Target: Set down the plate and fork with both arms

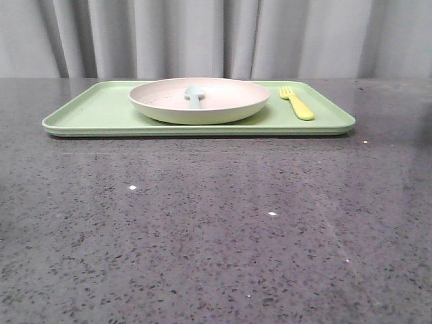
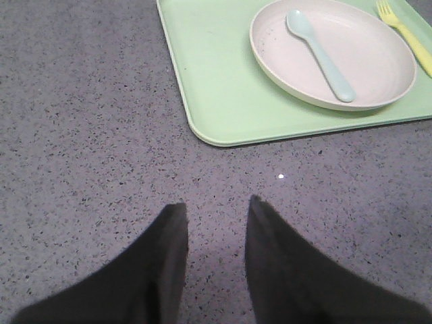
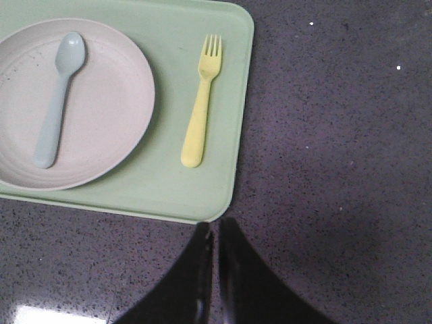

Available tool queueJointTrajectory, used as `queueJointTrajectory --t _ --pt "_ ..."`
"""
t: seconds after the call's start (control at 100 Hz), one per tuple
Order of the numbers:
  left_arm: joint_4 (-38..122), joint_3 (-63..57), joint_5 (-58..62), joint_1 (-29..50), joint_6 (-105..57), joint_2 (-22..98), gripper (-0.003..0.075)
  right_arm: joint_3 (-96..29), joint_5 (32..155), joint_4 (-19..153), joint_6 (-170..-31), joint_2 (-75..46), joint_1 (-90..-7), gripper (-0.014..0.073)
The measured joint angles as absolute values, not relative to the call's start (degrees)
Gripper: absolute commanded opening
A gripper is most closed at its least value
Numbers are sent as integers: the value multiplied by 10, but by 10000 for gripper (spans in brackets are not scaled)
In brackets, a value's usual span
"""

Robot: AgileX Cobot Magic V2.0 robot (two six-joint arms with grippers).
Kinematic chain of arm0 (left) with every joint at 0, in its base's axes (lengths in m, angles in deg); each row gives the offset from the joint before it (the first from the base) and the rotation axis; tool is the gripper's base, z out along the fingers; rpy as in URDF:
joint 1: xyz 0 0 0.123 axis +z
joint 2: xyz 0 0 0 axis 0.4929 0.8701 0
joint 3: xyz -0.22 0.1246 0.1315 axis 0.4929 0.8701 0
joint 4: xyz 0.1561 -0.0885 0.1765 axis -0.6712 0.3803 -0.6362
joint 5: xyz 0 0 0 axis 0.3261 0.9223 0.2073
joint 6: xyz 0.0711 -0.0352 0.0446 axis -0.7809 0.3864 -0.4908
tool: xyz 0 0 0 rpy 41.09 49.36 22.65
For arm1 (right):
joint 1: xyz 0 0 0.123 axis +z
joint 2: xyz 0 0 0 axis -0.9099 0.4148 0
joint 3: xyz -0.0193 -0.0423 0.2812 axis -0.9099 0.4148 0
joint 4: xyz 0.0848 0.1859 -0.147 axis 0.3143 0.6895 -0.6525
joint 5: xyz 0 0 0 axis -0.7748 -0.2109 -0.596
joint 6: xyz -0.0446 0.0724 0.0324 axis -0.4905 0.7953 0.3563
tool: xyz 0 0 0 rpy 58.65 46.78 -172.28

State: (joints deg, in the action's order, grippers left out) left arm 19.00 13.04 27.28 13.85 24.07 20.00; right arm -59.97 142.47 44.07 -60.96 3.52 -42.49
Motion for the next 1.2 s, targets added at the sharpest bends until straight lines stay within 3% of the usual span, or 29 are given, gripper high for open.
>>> queueJointTrajectory --t 0.11,0.65,0.93,1.2 --pt "190 130 271 138 241 182 -22 -514 1376 426 -610 -39 -425 35" --pt "190 192 247 138 241 79 -20 -177 1197 399 -594 -373 -425 35" --pt "190 241 226 138 241 23 -20 -94 1174 398 -594 -495 -425 35" --pt "190 245 226 138 241 12 -20 -86 1170 398 -594 -515 -425 35"
